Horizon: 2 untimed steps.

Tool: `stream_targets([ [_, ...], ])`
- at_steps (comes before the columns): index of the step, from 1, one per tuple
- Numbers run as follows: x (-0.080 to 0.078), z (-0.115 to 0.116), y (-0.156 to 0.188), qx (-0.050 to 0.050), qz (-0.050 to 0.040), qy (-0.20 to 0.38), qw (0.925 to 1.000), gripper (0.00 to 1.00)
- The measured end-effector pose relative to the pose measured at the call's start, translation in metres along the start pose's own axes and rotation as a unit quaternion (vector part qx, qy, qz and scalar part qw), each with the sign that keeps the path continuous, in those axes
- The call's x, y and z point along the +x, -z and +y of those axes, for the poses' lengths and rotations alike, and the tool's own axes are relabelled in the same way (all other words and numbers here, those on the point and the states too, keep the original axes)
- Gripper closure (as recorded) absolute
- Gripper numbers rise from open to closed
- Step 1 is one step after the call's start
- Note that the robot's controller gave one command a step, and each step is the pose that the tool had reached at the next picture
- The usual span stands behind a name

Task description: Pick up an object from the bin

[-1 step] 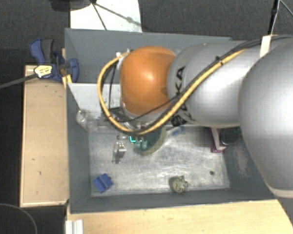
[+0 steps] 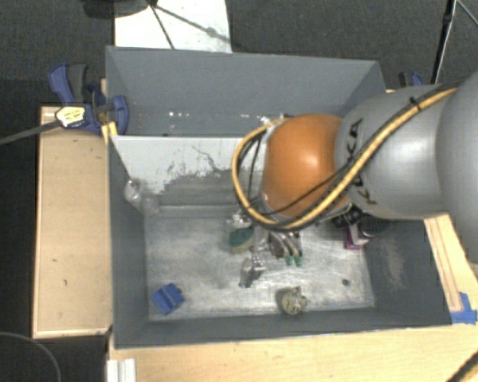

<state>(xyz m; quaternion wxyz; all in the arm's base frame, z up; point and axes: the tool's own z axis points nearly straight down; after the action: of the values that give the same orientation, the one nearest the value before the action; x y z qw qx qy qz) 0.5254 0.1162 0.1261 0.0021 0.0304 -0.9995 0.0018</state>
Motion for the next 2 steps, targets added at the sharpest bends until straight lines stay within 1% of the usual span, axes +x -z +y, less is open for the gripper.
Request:
stream_targets([
  [1, -0.026, -0.047, -0.054, -0.003, -0.0054, 0.081, 0.9967, 0.00],
  [2, 0.005, -0.109, -0.053, -0.002, -0.0103, 0.070, 0.9975, 0.00],
])
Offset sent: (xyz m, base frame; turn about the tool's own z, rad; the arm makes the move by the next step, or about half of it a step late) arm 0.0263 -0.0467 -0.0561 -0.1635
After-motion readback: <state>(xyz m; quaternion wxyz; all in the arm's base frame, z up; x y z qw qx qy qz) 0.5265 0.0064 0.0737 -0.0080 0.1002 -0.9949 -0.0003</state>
